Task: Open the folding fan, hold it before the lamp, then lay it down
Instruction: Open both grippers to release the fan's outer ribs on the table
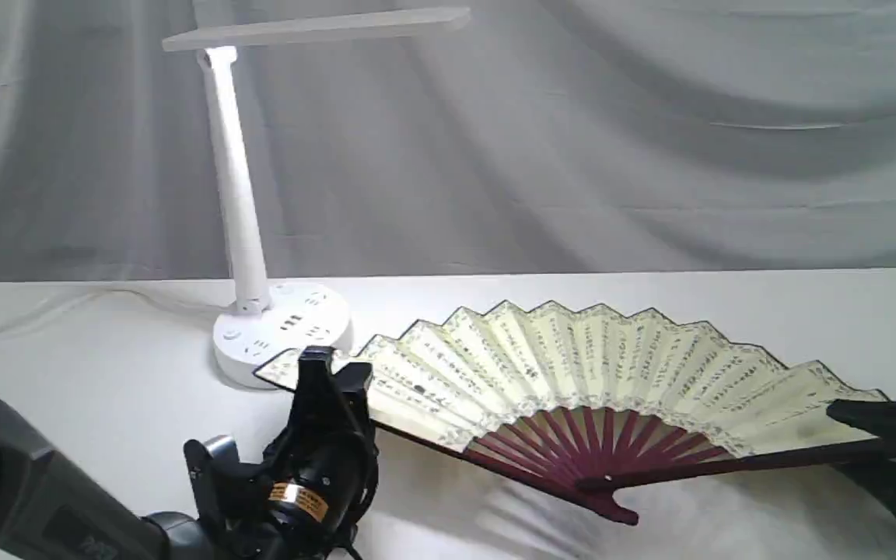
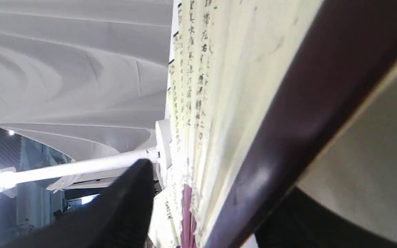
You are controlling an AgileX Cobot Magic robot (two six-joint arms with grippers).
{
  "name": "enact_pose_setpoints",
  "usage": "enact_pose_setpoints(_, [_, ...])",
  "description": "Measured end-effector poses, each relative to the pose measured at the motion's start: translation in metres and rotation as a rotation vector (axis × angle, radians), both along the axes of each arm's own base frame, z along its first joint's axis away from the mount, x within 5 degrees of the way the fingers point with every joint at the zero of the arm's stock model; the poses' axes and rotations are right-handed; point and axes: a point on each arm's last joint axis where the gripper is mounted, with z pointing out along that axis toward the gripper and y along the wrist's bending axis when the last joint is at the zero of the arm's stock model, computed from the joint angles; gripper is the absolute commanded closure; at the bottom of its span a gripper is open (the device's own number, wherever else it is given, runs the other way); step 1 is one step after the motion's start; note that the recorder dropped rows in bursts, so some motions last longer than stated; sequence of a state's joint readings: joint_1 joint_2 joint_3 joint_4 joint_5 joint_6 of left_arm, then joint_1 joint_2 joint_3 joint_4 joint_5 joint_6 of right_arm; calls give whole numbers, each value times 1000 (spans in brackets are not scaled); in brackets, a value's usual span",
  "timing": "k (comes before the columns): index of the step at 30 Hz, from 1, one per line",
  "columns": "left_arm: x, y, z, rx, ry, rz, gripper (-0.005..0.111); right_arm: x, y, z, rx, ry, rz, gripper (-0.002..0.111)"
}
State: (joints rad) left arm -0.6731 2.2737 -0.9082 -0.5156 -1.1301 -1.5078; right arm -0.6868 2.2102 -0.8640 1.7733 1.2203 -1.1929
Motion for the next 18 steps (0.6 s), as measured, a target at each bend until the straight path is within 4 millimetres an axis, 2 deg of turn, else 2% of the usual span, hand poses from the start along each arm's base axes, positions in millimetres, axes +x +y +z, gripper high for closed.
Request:
enact_pose_setpoints(2, [0,-2,0,5,-4,-23,49,0,0,1,-4,11,1,57])
enact_pose_setpoints(6, [-1,-4,0,12,0,-46,48,-3,-2,7,-91,105,13,57])
enact_pose_setpoints(12, [-10,-2,-1,55,125,-85,48,-8,-8,31,-268,180,20,57])
enact_pose_setpoints(18, [-13,-2,13,171,149,-134,48,-9,-10,53,-314,167,0,57])
